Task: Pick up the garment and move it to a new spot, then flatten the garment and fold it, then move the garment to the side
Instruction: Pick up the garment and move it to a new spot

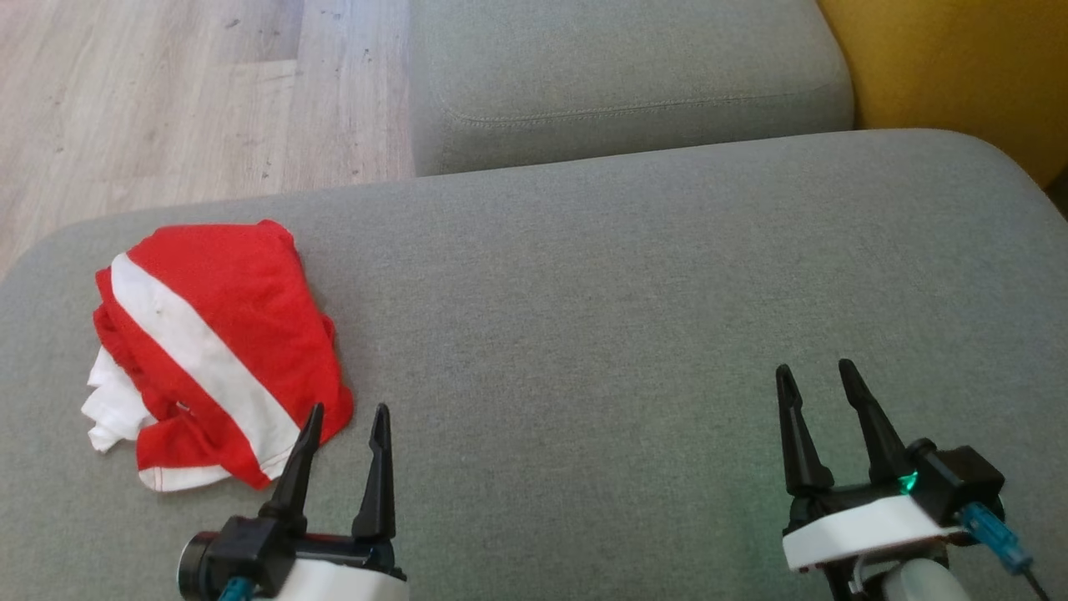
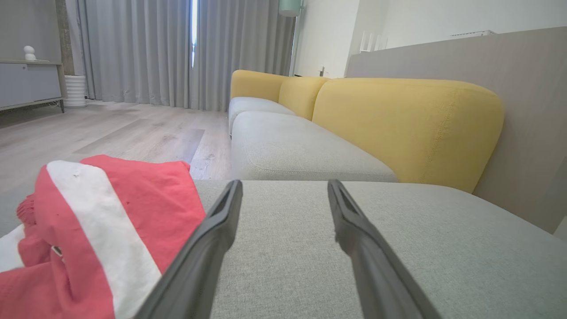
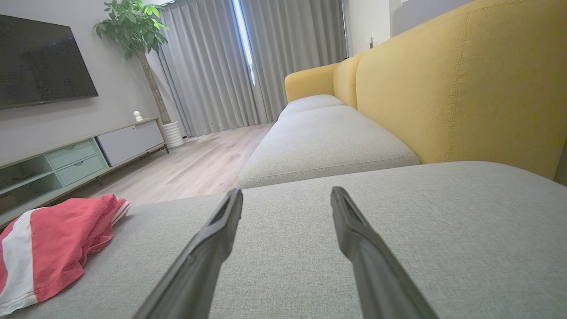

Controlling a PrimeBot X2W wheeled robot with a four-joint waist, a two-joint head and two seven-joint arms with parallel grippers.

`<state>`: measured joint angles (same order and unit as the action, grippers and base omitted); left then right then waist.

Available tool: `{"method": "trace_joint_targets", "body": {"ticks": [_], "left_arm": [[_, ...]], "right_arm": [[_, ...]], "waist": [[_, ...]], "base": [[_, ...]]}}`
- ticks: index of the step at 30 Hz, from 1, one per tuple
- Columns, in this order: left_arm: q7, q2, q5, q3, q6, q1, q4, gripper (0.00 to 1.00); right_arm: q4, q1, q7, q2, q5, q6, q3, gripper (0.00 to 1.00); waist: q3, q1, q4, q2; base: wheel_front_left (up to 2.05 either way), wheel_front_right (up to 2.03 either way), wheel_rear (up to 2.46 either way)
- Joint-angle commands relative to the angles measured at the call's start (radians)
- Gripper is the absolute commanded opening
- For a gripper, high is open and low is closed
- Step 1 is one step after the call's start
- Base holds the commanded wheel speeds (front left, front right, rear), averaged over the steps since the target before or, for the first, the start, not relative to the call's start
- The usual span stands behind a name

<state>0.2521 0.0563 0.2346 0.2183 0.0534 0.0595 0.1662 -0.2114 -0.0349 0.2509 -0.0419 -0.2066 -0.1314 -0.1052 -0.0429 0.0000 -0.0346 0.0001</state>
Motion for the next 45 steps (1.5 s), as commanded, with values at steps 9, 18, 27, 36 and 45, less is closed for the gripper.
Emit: {"method": "trace_joint_targets", "body": {"ticks": [9, 18, 27, 36, 45], "left_arm": [[0.01, -0.006, -0.006, -0.042, -0.007, -0.036, -0.022, 1.0], [0.01, -0.006, -0.03, -0.084, -0.012, -0.005, -0.016, 1.0], [0.01, -0.006, -0.054, -0.11, -0.002, 0.024, -0.019, 1.0], [0.01, -0.006, -0.075, -0.133, 0.015, 0.043, -0.02, 1.0], [0.01, -0.006, -0.095, -0.165, 0.028, 0.057, -0.028, 1.0]], "right_arm": [[0.024, 0.03, 0.011, -0.008, -0.008, 0.001, -0.054, 1.0], [0.022, 0.009, 0.011, -0.008, -0.027, 0.001, -0.121, 1.0], [0.015, -0.013, 0.011, -0.008, -0.048, 0.001, -0.171, 1.0], [0.003, -0.021, 0.011, -0.008, -0.061, 0.001, -0.223, 1.0], [0.0, -0.02, 0.011, -0.008, -0.07, 0.001, -0.247, 1.0]], "waist": [[-0.012, 0.0, 0.046, -0.0001], [-0.048, 0.0, 0.164, -0.0001], [-0.078, 0.0, 0.265, -0.0001], [-0.098, 0.0, 0.331, -0.0001], [-0.1, 0.0, 0.339, -0.0001]], "base": [[0.0, 0.0, 0.0], [0.0, 0.0, 0.0], [0.0, 0.0, 0.0], [0.0, 0.0, 0.0], [0.0, 0.0, 0.0]]}}
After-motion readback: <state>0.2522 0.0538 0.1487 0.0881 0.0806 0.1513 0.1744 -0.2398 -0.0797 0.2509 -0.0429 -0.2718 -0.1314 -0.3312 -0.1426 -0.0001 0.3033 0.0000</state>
